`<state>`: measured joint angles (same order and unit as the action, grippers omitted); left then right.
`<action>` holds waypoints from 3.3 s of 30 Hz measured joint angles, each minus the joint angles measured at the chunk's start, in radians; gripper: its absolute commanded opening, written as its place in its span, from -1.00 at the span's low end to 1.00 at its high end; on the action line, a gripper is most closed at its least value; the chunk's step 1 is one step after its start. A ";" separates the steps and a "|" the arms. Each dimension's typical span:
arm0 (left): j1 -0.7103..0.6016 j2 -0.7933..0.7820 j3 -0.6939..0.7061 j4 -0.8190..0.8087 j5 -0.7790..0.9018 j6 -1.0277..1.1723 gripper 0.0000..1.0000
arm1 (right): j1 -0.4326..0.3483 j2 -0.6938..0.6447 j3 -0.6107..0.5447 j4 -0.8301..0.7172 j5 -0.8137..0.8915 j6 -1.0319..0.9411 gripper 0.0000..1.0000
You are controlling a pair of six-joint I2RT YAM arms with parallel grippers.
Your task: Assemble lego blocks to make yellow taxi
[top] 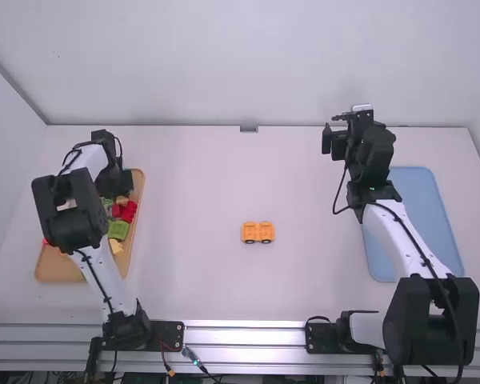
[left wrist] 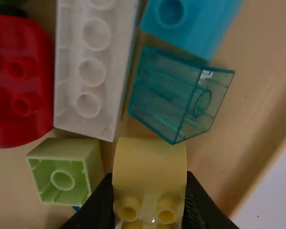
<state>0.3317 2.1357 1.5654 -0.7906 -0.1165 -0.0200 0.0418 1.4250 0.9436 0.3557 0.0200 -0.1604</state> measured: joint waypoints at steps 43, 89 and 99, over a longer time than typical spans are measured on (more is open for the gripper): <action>-0.762 -0.260 -0.415 0.092 0.222 -1.913 -0.95 | -0.001 0.000 0.000 -0.076 0.000 -0.003 0.98; -0.722 -0.261 0.128 -0.045 0.152 0.101 0.99 | -0.001 0.000 0.000 -0.084 0.000 -0.004 0.98; -0.652 -0.260 0.030 -0.092 0.271 0.947 0.98 | -0.001 0.000 0.000 -0.078 0.004 -0.004 0.97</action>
<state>-0.3202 1.8755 1.5955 -0.8822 0.1547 0.9272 0.0410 1.4250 0.9436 0.2779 0.0238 -0.1646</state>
